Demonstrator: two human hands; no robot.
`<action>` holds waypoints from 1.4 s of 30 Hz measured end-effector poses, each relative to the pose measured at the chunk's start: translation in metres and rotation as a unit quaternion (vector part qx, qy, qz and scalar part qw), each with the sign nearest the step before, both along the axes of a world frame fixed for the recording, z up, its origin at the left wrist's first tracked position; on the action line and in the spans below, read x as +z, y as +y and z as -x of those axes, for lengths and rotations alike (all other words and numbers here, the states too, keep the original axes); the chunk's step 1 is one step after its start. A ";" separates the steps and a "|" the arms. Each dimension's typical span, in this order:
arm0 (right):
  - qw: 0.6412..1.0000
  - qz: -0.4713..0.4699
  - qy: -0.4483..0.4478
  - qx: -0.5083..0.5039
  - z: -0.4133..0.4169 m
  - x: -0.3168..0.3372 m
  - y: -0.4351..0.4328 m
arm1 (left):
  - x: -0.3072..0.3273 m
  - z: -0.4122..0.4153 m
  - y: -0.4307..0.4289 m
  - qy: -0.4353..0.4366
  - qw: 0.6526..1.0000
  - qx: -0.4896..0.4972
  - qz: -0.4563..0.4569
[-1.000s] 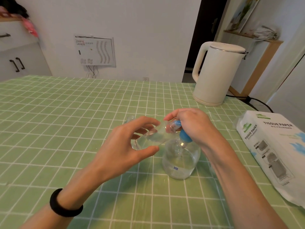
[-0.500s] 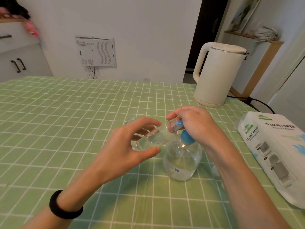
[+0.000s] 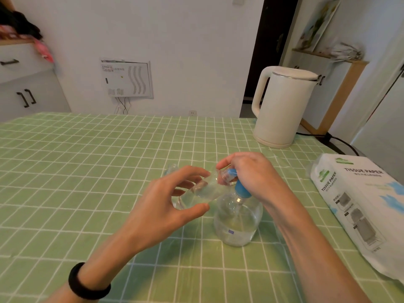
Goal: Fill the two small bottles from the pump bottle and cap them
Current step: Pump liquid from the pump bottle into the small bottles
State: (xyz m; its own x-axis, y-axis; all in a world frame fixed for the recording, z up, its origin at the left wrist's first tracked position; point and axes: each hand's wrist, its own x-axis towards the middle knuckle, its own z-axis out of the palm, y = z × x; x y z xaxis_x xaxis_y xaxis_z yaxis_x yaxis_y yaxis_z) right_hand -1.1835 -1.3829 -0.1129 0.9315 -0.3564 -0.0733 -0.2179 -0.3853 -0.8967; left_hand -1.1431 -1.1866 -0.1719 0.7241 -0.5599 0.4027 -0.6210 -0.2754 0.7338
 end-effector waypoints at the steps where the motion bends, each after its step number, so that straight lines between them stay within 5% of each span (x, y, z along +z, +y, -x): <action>1: 1.000 0.005 -0.006 -0.002 -0.001 0.001 0.000 | 0.000 0.000 0.000 -0.001 1.000 -0.001 0.002; 42: 0.999 0.043 -0.014 0.001 -0.002 0.002 -0.001 | 0.000 -0.003 0.000 0.000 1.000 0.003 0.001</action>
